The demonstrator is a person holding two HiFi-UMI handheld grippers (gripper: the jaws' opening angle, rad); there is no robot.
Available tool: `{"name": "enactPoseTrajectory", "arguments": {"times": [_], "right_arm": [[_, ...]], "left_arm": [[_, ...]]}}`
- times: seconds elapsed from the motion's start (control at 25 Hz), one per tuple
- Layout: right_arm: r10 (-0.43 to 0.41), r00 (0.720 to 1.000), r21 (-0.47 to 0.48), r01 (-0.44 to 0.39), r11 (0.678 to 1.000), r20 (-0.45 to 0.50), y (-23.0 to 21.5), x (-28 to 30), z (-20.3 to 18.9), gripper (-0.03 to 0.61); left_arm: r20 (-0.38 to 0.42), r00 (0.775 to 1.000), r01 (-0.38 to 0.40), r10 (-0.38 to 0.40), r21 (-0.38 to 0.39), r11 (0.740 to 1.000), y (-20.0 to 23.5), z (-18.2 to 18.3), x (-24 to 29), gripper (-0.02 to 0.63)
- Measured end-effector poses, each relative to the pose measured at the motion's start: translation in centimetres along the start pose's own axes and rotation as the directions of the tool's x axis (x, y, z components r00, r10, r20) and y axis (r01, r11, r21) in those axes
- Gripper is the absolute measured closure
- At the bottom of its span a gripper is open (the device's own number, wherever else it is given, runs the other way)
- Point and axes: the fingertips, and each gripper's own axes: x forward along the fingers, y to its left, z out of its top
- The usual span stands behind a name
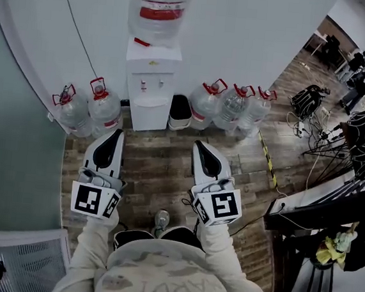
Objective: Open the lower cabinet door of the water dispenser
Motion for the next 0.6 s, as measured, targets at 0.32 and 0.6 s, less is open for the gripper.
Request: {"name": "enactPoseTrajectory", "arguments": {"times": [0.32,0.6], "right_arm": [[0.035,0.999,-0.007,-0.035,0.999,-0.003,-4.9,4.6,-0.9,0.569],[0.051,0.998,0.006,-0.051,0.999,-0.023,-6.6,7.7,-2.5,0.569]], "left_arm": [[0.011,1.0,-0.018,0.018,0.03,0.999,0.5,-1.0,6.6,0.612],[-0.017,0.999,-0.031,0.032,0.039,0.999,1.8,-2.8,9.0,0.612]]}}
